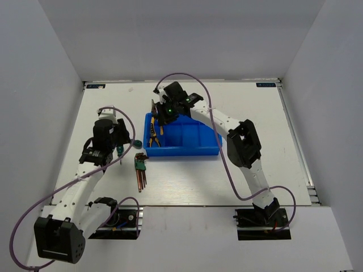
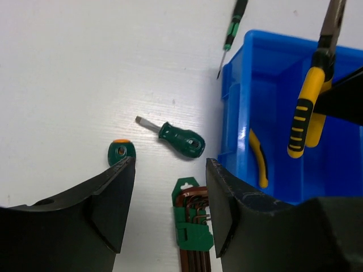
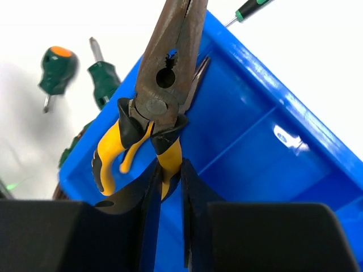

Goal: Sort the tools into containers

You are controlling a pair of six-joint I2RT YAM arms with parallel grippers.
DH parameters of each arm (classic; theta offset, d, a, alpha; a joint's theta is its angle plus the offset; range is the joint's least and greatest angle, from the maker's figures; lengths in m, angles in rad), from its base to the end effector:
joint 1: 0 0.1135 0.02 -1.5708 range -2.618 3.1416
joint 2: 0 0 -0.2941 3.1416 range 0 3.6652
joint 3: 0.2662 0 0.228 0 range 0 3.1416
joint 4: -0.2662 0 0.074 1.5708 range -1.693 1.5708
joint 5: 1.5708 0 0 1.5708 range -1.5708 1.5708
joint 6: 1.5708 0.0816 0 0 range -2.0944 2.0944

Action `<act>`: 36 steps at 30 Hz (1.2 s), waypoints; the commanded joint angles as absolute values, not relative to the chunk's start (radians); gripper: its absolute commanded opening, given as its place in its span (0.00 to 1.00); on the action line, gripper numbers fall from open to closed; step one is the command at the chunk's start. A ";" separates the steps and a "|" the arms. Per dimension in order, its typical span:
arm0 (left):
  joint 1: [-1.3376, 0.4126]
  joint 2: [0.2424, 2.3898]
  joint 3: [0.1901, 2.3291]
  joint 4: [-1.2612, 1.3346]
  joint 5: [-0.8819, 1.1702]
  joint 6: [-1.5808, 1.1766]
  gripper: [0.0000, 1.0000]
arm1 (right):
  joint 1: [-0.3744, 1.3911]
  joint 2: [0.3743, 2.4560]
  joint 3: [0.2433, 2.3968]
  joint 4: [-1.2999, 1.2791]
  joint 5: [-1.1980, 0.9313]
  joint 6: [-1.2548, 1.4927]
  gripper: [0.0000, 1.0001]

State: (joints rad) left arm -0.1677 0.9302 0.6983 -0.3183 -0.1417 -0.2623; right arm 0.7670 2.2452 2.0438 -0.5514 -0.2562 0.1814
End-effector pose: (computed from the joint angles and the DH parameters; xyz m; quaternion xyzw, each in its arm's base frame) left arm 0.2031 -0.0227 0.2762 -0.0757 0.8678 -0.0436 0.4892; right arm 0.3764 0.3916 0.2534 -0.3113 0.8566 0.2844 0.2974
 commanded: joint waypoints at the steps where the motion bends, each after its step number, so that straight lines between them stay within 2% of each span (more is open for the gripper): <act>1: -0.166 0.963 0.732 -0.362 -0.173 -0.276 0.63 | 0.785 2.269 2.068 -0.456 -0.230 0.189 0.00; 4: -0.166 0.976 0.732 -0.362 -0.173 -0.276 0.63 | 0.793 2.287 2.082 -0.451 -0.232 0.187 0.00; 7: -0.166 0.985 0.732 -0.371 -0.173 -0.276 0.63 | 0.802 2.290 2.089 -0.456 -0.219 0.186 0.29; 10: -0.166 0.985 0.732 -0.380 -0.186 -0.276 0.63 | 0.804 2.286 2.094 -0.451 -0.215 0.187 0.43; 13: -0.166 1.023 0.750 -0.393 -0.195 -0.276 0.63 | 0.802 2.275 2.094 -0.456 -0.212 0.181 0.44; 16: -0.166 1.089 0.773 -0.434 -0.213 -0.285 0.61 | 0.804 2.255 2.089 -0.459 -0.216 0.183 0.42; 17: -0.166 1.106 0.773 -0.434 -0.222 -0.294 0.60 | 0.804 2.241 2.083 -0.460 -0.221 0.180 0.29; 18: -0.166 1.123 0.785 -0.445 -0.242 -0.295 0.58 | 0.801 2.223 2.080 -0.459 -0.218 0.178 0.11; 19: -0.166 1.153 0.785 -0.459 -0.242 -0.307 0.54 | 0.799 2.215 2.065 -0.462 -0.216 0.170 0.00; 22: -0.166 1.195 0.795 -0.459 -0.270 -0.307 0.43 | 0.799 2.108 2.034 -0.482 -0.201 0.117 0.00; 24: -0.166 1.241 0.814 -0.459 -0.322 -0.307 0.43 | 0.795 2.021 1.999 -0.491 -0.174 0.055 0.00; 25: -0.166 1.259 0.815 -0.459 -0.343 -0.307 0.43 | 0.792 1.997 1.978 -0.526 -0.123 0.008 0.05; 26: -0.166 1.279 0.815 -0.459 -0.398 -0.296 0.46 | 0.784 1.976 1.955 -0.541 -0.101 -0.044 0.15; 27: -0.166 1.331 0.837 -0.469 -0.420 -0.296 0.48 | 0.776 1.912 1.928 -0.549 -0.063 -0.052 0.40; 28: -0.166 1.363 0.851 -0.491 -0.442 -0.307 0.50 | 0.769 1.893 1.913 -0.604 -0.052 -0.064 0.49; 29: -0.166 1.396 0.880 -0.506 -0.472 -0.307 0.56 | 0.743 1.869 1.846 -0.621 -0.057 -0.083 0.52; 32: -0.166 1.503 0.902 -0.518 -0.463 -0.321 0.57 | 0.701 1.702 1.729 -0.629 -0.093 -0.092 0.53; 33: -0.166 1.520 0.913 -0.518 -0.451 -0.321 0.57 | 0.671 1.674 1.586 -0.612 -0.101 -0.097 0.53; 36: -0.166 1.566 0.927 -0.505 -0.442 -0.311 0.57 | 0.625 1.533 1.406 -0.603 -0.141 -0.106 0.53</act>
State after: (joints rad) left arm -0.1661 1.5597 0.8921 -0.4953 -0.4156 -0.3084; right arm 0.6621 1.5841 1.5555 -0.5529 -0.1146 -0.0639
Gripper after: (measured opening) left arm 0.570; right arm 0.527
